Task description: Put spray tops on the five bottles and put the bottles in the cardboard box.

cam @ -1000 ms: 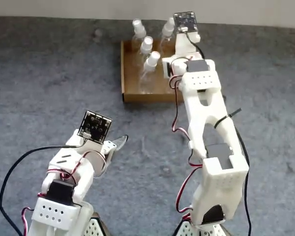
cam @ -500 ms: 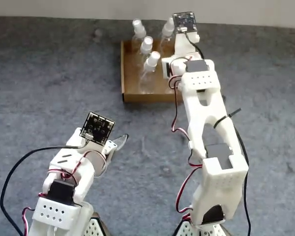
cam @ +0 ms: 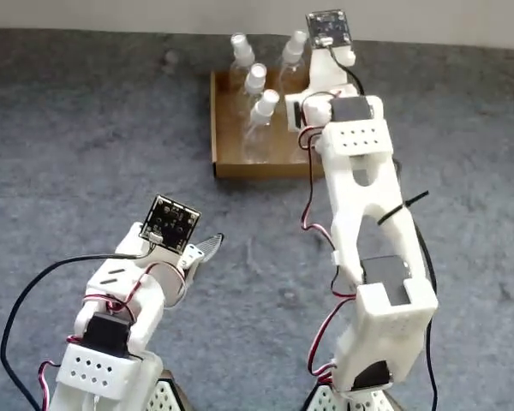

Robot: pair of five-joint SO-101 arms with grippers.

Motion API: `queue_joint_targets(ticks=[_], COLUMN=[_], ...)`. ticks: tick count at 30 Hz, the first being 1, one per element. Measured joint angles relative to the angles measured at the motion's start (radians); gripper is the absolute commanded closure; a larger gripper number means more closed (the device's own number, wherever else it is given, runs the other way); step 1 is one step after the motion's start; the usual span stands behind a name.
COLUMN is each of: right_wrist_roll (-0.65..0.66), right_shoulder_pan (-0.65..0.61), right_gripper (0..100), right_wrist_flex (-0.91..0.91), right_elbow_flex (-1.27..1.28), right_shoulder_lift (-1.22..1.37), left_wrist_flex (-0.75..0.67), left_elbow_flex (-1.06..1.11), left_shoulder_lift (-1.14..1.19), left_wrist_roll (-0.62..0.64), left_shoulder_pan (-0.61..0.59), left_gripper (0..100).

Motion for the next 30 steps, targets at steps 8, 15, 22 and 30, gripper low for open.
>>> queue_joint_targets(ticks=[8,15,22,30], right_wrist_roll=[0.0,0.0,0.002,0.003], right_shoulder_pan=[0.0,-0.002,-0.002,-0.025], right_gripper=[77.7,77.7,78.3,92.5], right_wrist_flex=[0.052,0.227,0.387,0.646], right_elbow_flex=[-0.083,-0.258,-0.364,-0.494], right_shoulder_lift=[-0.003,-0.003,-0.003,-0.003], left_wrist_flex=[0.0,0.0,0.0,0.0], left_elbow_flex=[0.0,0.0,0.0,0.0], left_shoulder_lift=[0.0,0.0,0.0,0.0], left_wrist_roll=[0.0,0.0,0.0,0.0], left_shoulder_pan=[0.0,0.0,0.0,0.0], left_gripper=[78,78,78,78])
